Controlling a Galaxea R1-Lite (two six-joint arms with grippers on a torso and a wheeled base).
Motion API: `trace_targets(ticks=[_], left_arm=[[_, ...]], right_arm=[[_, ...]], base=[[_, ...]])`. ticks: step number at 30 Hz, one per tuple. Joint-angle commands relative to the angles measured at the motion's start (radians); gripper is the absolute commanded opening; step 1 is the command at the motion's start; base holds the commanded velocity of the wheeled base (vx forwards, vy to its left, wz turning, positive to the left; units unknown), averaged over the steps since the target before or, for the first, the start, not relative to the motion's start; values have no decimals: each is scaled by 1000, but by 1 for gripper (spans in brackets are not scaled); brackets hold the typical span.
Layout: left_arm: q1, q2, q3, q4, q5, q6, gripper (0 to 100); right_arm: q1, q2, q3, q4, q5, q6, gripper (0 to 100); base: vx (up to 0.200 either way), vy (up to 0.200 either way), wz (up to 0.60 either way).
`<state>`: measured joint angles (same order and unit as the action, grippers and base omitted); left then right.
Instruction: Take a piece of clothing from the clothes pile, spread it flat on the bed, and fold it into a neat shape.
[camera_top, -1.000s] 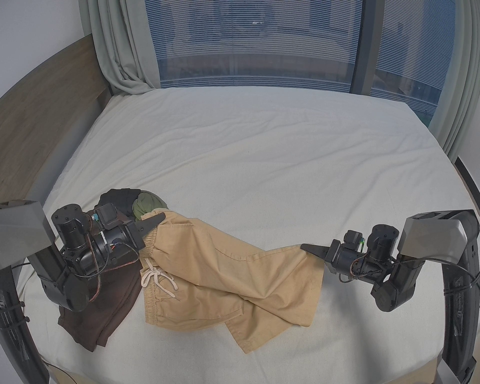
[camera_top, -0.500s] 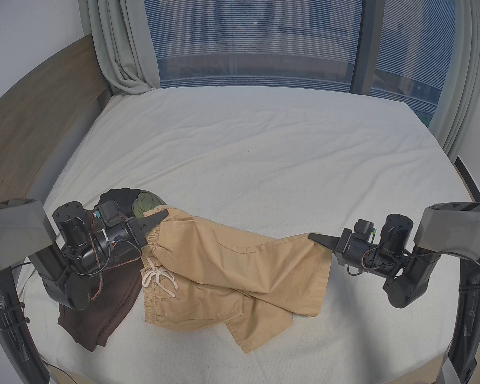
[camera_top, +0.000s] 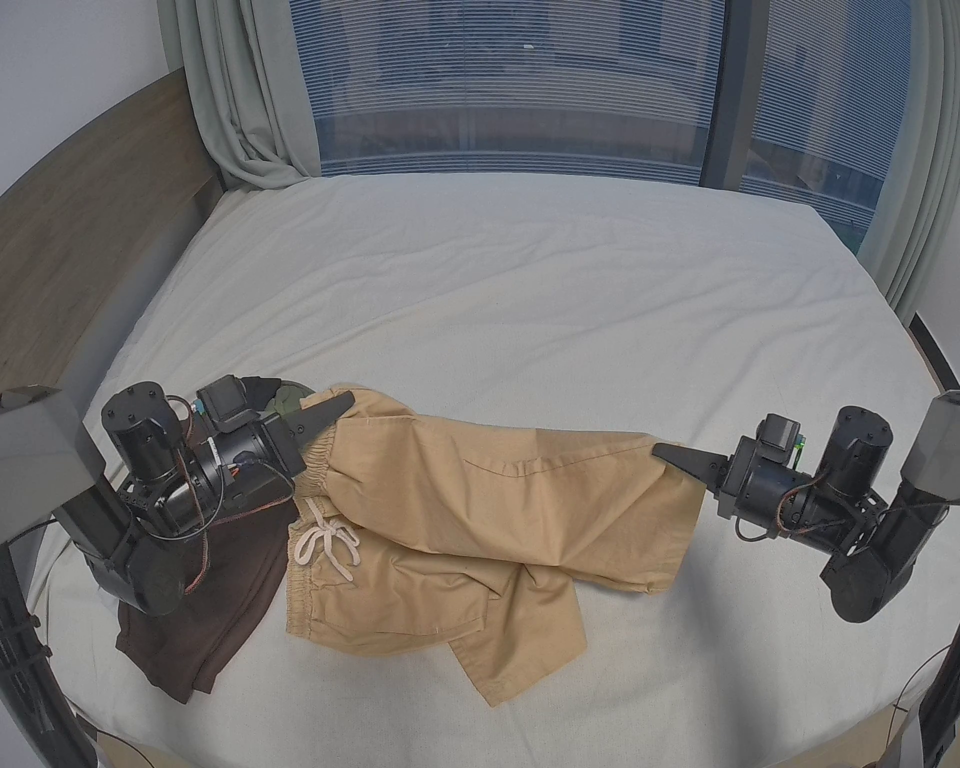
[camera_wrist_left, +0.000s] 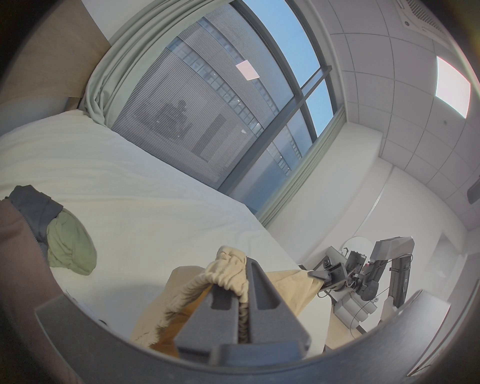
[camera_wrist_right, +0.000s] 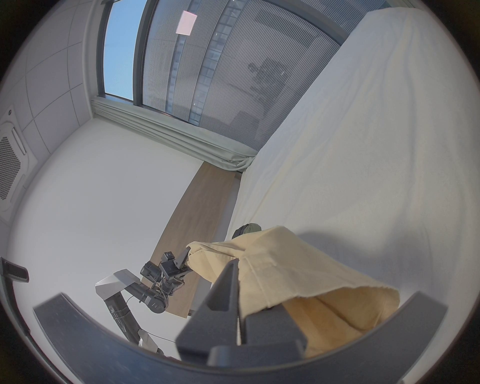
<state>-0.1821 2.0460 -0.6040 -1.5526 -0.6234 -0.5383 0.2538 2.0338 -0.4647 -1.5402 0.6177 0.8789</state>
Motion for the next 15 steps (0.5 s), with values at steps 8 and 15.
trace_targets(ticks=[8, 15], left_arm=[[-19, -69, -3, 0, 1, -63, 0], [-30, -79, -3, -1, 2, -63, 0]], right_arm=[[-27, -149, 52, 6, 4, -6, 0], [-27, -164, 51, 6, 4, -8, 0]], base=[[0, 0, 0], [0, 0, 0]])
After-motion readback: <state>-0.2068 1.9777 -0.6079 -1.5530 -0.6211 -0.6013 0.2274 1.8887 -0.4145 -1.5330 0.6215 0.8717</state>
